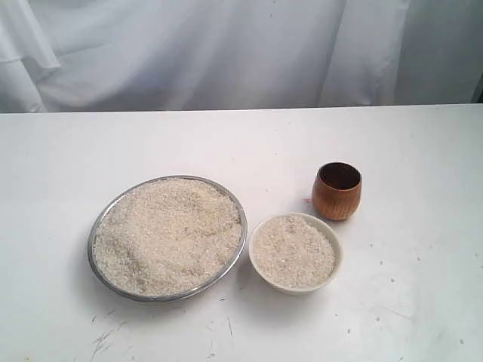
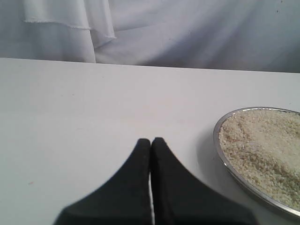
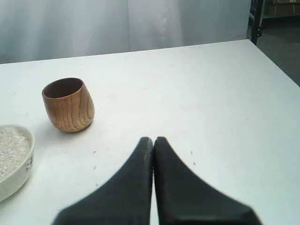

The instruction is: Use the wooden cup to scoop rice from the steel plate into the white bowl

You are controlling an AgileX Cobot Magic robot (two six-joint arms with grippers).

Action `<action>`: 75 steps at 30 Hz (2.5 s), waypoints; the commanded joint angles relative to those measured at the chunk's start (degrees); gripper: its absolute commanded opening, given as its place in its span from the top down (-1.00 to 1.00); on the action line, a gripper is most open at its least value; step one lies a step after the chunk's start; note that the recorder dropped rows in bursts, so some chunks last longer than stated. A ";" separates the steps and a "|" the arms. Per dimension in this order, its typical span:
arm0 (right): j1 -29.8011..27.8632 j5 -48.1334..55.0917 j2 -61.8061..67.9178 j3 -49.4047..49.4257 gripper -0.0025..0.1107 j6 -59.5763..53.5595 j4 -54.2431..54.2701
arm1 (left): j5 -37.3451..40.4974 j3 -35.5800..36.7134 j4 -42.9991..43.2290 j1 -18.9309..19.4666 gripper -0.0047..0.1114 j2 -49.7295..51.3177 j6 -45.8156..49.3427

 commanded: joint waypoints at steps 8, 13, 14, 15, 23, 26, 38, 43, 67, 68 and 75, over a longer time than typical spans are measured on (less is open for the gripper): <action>0.05 -7.02 -0.37 0.21 0.96 -0.68 -1.50 | -0.37 0.28 0.03 -0.16 0.92 -0.24 -0.01; 0.05 -30.90 -0.37 0.21 0.96 -0.68 -1.50 | -0.37 0.28 0.03 -0.16 0.92 -0.24 -0.01; 0.05 -32.01 -0.37 0.21 0.96 -0.68 -1.50 | -0.37 0.28 0.03 -0.16 0.92 -0.24 -0.01; 0.05 -33.46 -0.37 0.21 0.96 -0.68 -1.50 | -0.37 0.28 0.03 -0.16 0.92 -0.24 -0.01; 0.05 -47.74 -0.37 0.21 0.96 -0.68 -0.49 | -0.37 0.28 0.03 -0.16 0.92 -0.24 -0.01; 0.05 -48.51 -0.37 -2.87 0.96 -0.92 0.59 | -0.37 0.28 0.03 -0.16 0.92 -0.24 -0.01; 0.05 -47.42 21.23 -17.54 0.96 -0.92 2.82 | -0.37 0.28 0.03 -0.16 0.92 -0.24 -0.01; 0.05 -53.66 34.98 -22.08 0.96 1.99 2.03 | -0.37 0.28 0.03 -0.16 0.92 -0.24 -0.01; 0.05 -69.88 90.83 -25.29 0.96 7.26 -15.27 | -0.37 0.28 0.03 -0.16 0.92 -0.24 -0.01; 0.05 -69.88 92.38 -25.29 0.96 7.14 -16.36 | -0.37 0.28 0.03 -0.16 0.92 -0.24 -0.01; 0.05 -71.93 101.22 -25.29 0.96 6.19 -26.38 | -0.37 0.28 0.03 -0.16 0.92 -0.24 -0.01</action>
